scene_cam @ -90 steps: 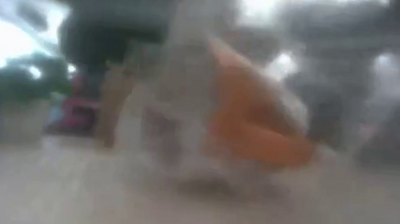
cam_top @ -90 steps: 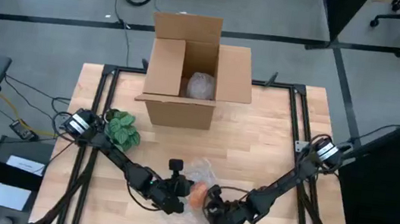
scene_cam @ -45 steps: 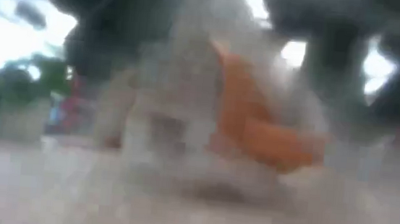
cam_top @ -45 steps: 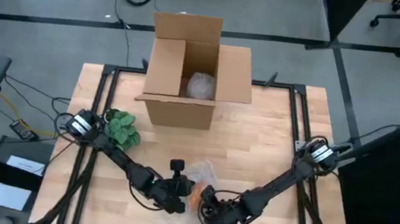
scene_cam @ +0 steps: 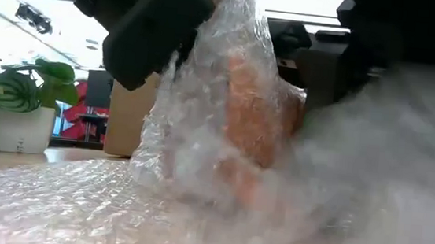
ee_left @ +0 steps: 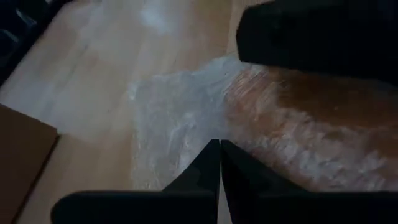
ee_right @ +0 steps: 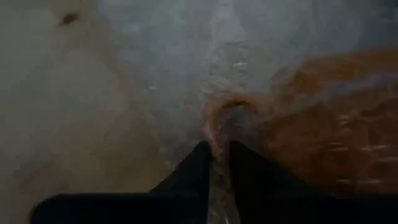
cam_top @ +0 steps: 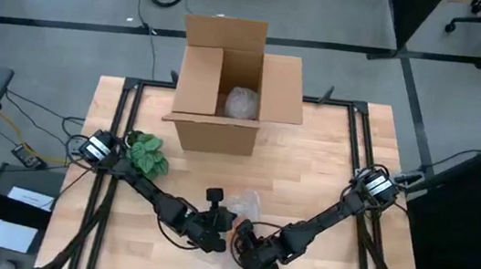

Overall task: Wrap mug
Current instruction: Wrap the orange mug with the bubble wrap

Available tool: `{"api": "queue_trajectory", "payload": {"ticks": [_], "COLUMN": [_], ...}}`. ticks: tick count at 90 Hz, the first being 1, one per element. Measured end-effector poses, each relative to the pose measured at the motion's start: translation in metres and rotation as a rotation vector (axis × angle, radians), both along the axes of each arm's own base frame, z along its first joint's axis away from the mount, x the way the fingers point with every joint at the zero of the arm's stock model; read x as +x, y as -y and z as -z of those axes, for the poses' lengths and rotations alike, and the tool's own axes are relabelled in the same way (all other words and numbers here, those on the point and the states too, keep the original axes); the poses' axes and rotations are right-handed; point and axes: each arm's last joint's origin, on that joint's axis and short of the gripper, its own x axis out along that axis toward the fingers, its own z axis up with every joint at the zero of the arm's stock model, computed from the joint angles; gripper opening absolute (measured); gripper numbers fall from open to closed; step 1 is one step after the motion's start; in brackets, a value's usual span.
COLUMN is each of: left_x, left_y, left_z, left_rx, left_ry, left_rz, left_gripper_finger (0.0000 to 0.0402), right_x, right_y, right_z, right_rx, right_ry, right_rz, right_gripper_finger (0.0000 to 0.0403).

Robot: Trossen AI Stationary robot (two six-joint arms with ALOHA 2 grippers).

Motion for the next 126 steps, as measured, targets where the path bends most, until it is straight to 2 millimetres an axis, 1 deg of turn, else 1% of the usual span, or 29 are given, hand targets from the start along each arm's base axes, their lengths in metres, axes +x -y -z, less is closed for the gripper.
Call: {"api": "queue_trajectory", "payload": {"ticks": [12, 23, 32, 37, 42, 47, 56, 66, 74, 84, 91, 97, 104, 118, 126], "left_x": [-0.004, -0.022, -0.048, -0.067, -0.085, -0.101, -0.122, -0.140, -0.147, -0.145, -0.137, -0.126, -0.111, -0.079, -0.065], "left_y": [-0.002, -0.002, 0.001, 0.005, 0.010, 0.018, 0.035, 0.049, 0.051, 0.046, 0.037, 0.028, 0.016, 0.005, 0.001], "left_z": [-0.006, -0.024, -0.047, -0.058, -0.066, -0.069, -0.065, -0.040, -0.020, 0.001, 0.009, 0.013, 0.018, 0.029, 0.037], "left_rx": [0.039, 0.062, 0.039, 0.021, -0.001, -0.031, -0.072, -0.098, -0.123, -0.129, -0.084, -0.066, -0.069, -0.191, -0.228], "left_ry": [-0.032, -0.093, -0.134, -0.154, -0.175, -0.183, -0.184, -0.182, -0.161, -0.086, -0.012, 0.050, 0.060, 0.055, 0.065], "left_rz": [0.020, 0.030, 0.018, 0.007, -0.005, -0.017, -0.017, 0.000, -0.023, -0.053, -0.088, -0.116, -0.116, 0.004, 0.051], "left_gripper_finger": [0.0000, 0.0000, 0.0000, 0.0000, 0.0000, 0.0000, 0.0000, 0.0000, 0.0000, 0.0000, 0.0000, 0.0000, 0.0000, 0.0000, 0.0000], "right_x": [0.002, 0.001, -0.004, -0.006, -0.009, -0.012, -0.017, -0.020, -0.019, -0.015, -0.015, -0.015, -0.013, -0.007, -0.006], "right_y": [0.003, 0.009, 0.013, 0.014, 0.016, 0.018, 0.021, 0.026, 0.025, 0.020, 0.019, 0.017, 0.015, 0.009, 0.008], "right_z": [-0.002, -0.011, -0.028, -0.042, -0.055, -0.065, -0.074, -0.076, -0.073, -0.068, -0.063, -0.061, -0.052, -0.029, -0.020], "right_rx": [0.045, 0.094, 0.147, 0.178, 0.201, 0.218, 0.242, 0.260, 0.263, 0.286, 0.274, 0.265, 0.243, 0.171, 0.132], "right_ry": [-0.002, -0.006, -0.006, 0.016, 0.035, 0.046, 0.069, 0.073, 0.075, 0.080, 0.061, 0.061, 0.062, 0.065, 0.070], "right_rz": [0.059, 0.138, 0.191, 0.212, 0.230, 0.240, 0.255, 0.274, 0.268, 0.241, 0.223, 0.204, 0.197, 0.167, 0.165], "right_gripper_finger": [0.0006, 0.0001, 0.0001, 0.0001, 0.0001, 0.0001, 0.0001, 0.0001, 0.0001, 0.0002, 0.0009, 0.0018, 0.0033, 0.0070, 0.0089]}}
